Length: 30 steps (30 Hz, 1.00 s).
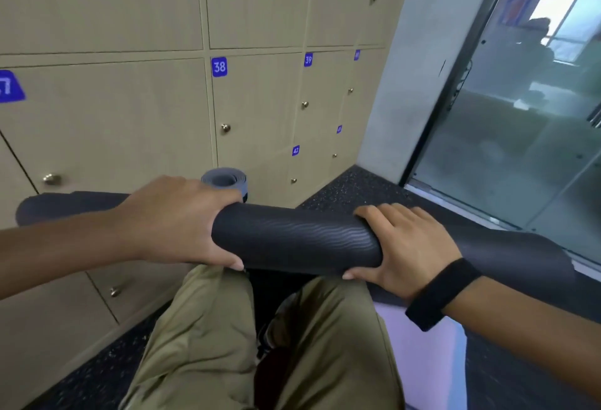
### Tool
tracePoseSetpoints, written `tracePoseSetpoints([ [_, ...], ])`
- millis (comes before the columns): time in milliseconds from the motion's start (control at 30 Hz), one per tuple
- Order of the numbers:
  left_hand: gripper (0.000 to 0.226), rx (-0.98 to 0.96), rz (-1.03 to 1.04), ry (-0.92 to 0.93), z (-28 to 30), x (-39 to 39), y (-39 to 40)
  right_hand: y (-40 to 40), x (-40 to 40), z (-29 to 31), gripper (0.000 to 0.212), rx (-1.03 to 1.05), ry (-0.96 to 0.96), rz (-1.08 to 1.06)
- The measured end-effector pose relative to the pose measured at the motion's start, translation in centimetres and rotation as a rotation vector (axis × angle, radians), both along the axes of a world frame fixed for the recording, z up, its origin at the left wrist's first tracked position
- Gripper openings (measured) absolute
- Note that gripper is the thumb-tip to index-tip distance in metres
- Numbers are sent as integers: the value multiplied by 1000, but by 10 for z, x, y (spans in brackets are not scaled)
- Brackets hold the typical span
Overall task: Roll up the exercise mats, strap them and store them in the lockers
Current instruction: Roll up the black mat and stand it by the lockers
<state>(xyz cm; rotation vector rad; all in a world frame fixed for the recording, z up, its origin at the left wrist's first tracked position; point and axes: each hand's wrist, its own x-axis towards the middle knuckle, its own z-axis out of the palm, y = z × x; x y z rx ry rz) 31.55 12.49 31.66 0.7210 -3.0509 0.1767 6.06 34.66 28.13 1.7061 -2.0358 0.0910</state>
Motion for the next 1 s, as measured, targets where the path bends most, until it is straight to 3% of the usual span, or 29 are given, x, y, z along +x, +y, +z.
tracePoseSetpoints([
  [200, 69, 290, 22, -160, -73, 29, 26, 24, 31, -60, 86, 197, -110, 35],
  [333, 61, 466, 24, -183, -105, 39, 31, 27, 41, -81, 96, 541, -282, -48],
  [400, 61, 455, 2, -178, -114, 39, 32, 27, 44, -87, 94, 596, -348, -36],
  [567, 65, 328, -109, -149, -127, 42, 34, 22, 36, -100, 86, 648, -485, 0],
  [667, 78, 135, -230, -4, -148, 43, 36, 17, 30, -100, 80, 675, -577, -1],
  [733, 76, 129, -256, 55, -160, 43, 37, 13, 29, -100, 76, 709, -610, 5],
  [867, 62, 362, -196, -75, -162, 37, 30, 13, 24, -105, 83, 689, -557, 23],
  [1000, 49, 684, -98, -147, -155, 21, 13, 25, 21, -115, 94, 431, -396, 86],
])
